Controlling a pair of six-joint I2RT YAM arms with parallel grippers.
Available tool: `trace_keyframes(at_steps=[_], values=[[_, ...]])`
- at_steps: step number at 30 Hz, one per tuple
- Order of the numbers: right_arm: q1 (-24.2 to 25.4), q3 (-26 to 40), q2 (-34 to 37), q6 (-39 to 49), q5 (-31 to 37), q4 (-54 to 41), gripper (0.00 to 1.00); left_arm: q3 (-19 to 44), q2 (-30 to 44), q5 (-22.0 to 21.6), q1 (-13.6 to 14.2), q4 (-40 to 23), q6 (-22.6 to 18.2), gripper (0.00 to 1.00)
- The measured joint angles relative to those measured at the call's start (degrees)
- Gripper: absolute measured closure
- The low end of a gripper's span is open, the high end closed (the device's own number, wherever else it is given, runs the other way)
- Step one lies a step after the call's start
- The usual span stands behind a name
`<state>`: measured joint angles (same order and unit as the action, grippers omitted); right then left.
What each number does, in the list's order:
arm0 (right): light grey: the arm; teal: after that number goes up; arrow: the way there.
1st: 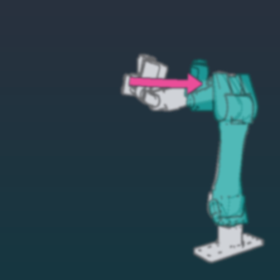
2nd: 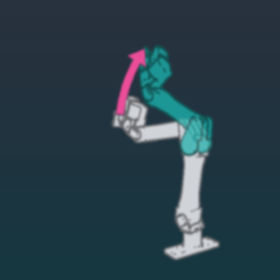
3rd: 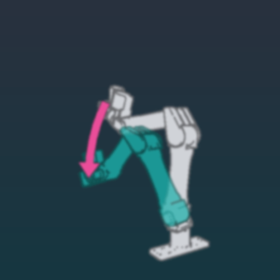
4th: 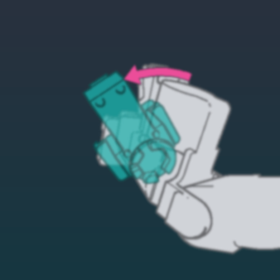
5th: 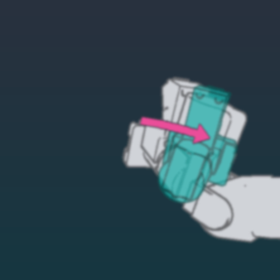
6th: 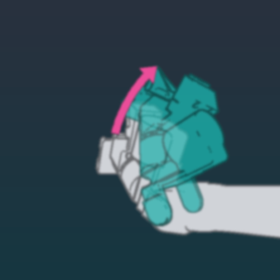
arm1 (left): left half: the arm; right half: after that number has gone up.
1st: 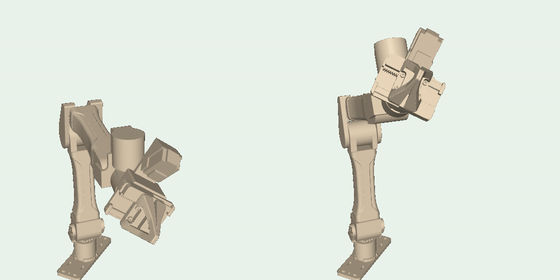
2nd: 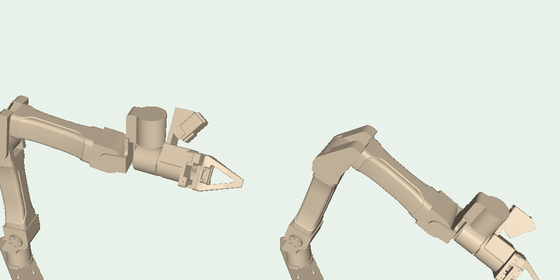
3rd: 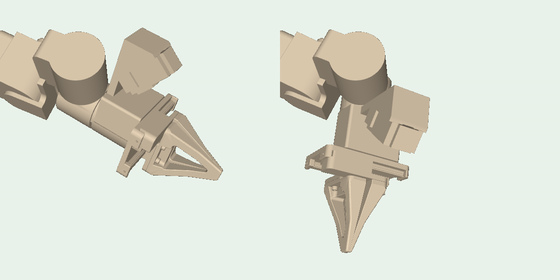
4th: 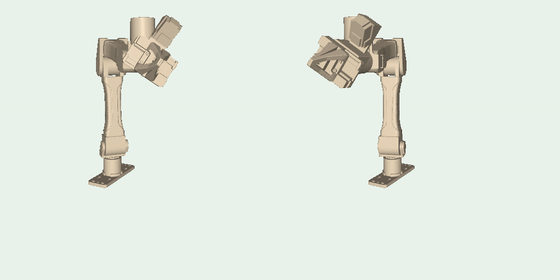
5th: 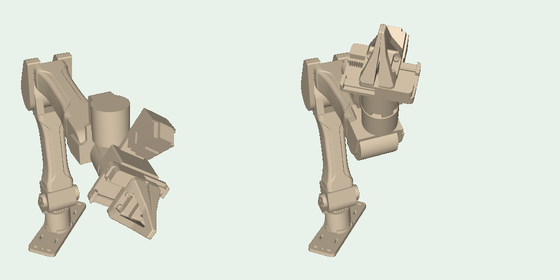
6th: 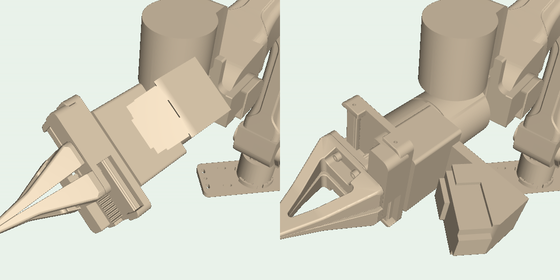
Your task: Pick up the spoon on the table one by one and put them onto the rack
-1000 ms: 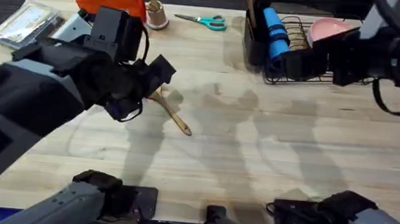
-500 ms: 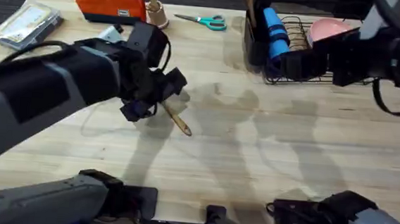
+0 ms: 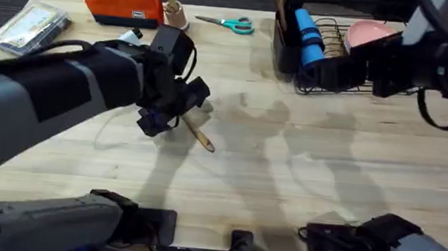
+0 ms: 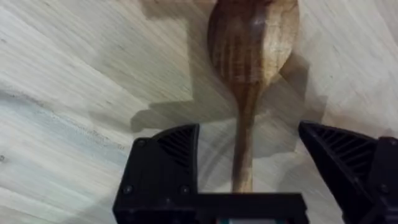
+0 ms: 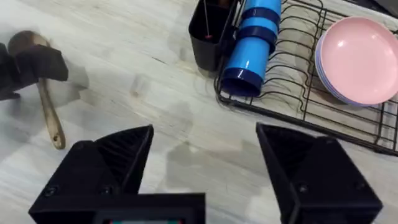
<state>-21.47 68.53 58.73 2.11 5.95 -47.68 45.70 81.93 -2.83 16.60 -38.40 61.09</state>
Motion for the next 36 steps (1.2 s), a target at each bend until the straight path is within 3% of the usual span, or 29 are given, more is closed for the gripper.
trace_keyframes(at_steps=[9, 19, 29, 36], values=[[0.00, 0.00, 0.00, 0.00, -0.02, 0.00, 0.004, 1.68, 1.87, -0.15, 0.06, -2.19, 0.41, 0.004], [0.00, 0.00, 0.01, 0.00, -0.02, -0.03, 0.004, 4.93, 4.84, -0.65, 0.09, -9.69, 0.45, 0.004], [0.00, 0.00, 0.95, 0.00, -0.02, -0.79, 0.004, 5.04, 5.38, -2.82, 0.09, -10.33, 0.53, 0.004], [0.00, 0.00, 1.01, 0.00, -0.02, -0.79, 0.004, 5.04, 5.42, -4.11, 1.73, -8.96, 0.69, 0.145]])
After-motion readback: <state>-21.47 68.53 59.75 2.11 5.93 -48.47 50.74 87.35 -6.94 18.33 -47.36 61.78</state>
